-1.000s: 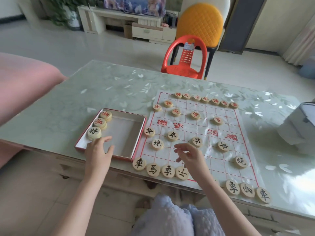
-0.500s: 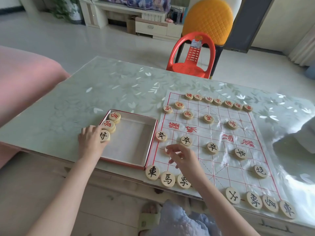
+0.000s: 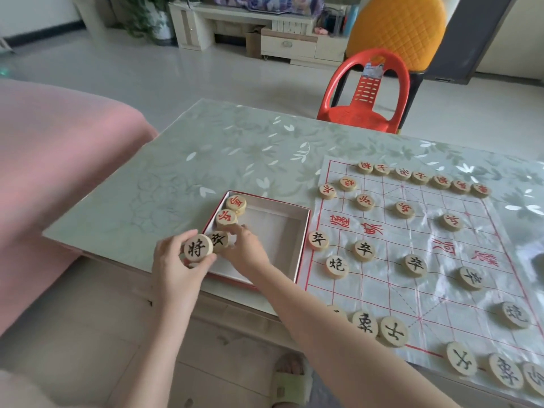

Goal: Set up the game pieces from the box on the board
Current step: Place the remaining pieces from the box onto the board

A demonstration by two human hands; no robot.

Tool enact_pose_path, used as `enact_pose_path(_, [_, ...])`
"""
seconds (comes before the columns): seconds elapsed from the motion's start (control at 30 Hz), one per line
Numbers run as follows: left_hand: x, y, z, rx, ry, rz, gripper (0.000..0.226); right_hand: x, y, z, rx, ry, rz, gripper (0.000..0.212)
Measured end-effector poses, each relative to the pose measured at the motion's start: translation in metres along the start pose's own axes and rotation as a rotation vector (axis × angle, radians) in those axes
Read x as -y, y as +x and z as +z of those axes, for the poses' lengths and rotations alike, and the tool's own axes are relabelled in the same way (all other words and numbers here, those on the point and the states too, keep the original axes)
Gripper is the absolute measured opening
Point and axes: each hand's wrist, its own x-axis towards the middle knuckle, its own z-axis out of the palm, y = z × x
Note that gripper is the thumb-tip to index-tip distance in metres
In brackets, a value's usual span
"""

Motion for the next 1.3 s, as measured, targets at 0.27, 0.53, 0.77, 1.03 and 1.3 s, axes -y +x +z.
enact_pose_path(0.27, [-0.011, -0.004, -0.003, 0.008, -0.001, 0.019, 0.06, -0.006, 0.012, 0.026, -0.039, -0.326, -0.047, 0.045])
enact_pose_path(0.53, [-0.036, -0.026, 0.011, 0.089, -0.05, -0.009, 0.05, -0.02, -0.053, -0.048, -0.221, 0.035, -0.062, 0.055])
enact_pose_path(0.77, [-0.097, -0.096, 0.075, 0.385, -0.023, 0.111, 0.047, -0.102, -0.144, -0.169, -0.404, -0.016, 0.07, 0.051])
enact_pose_path(1.03, [-0.141, -0.188, 0.159, 0.641, 0.268, 0.393, 0.05, -0.167, -0.211, -0.234, -0.484, -0.014, 0.182, 0.045])
enact_pose_path(1.3, [-0.139, -0.215, 0.204, 0.74, 0.51, 0.496, 0.057, -0.198, -0.234, -0.247, -0.506, 0.08, 0.182, 0.045])
